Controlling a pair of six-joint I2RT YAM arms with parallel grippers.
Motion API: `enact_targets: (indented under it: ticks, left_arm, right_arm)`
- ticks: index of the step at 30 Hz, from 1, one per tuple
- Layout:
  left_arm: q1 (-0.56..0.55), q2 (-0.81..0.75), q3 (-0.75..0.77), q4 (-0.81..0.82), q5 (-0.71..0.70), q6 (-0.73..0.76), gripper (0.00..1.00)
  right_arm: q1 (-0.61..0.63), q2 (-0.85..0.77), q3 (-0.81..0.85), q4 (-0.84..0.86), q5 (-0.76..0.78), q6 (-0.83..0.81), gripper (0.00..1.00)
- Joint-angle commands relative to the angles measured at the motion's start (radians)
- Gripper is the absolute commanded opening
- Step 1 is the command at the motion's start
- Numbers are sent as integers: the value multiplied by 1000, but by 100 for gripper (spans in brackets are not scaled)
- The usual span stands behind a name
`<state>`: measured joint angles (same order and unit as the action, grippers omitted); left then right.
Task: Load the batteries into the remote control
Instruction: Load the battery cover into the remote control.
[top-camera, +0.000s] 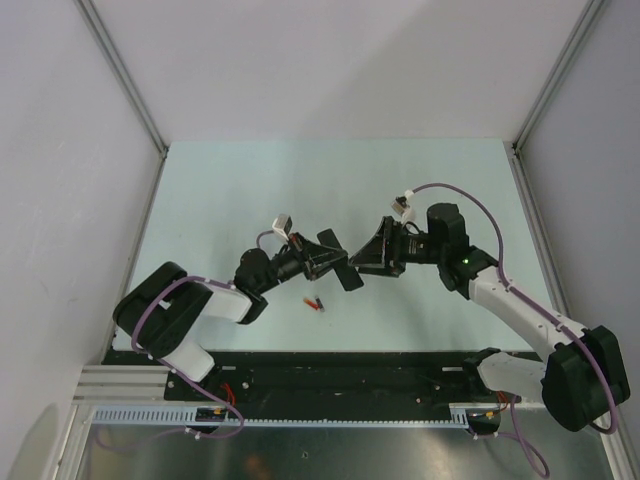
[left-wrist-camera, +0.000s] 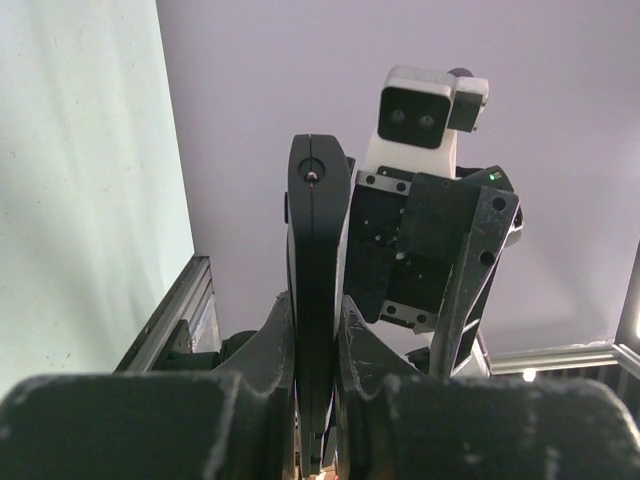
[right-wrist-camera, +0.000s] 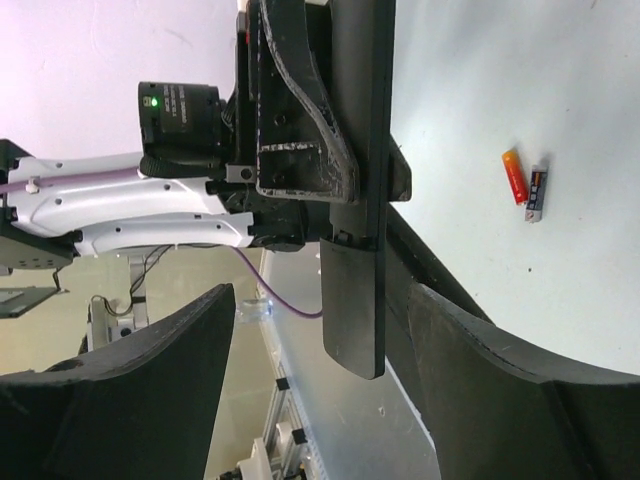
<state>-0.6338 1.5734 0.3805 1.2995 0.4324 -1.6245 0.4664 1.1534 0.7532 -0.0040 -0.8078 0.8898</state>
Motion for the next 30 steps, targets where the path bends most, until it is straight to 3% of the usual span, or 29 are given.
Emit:
enact_targets:
  ticks: [1,30]
  left_arm:
    - [8,-29,37,379,12,-20,0]
    - [9,-46,26,379,16,-17,1]
  right_arm:
    - [17,-4,-8,29,-36,-14,72]
    - [63,71,-18,24,-18,-18,35]
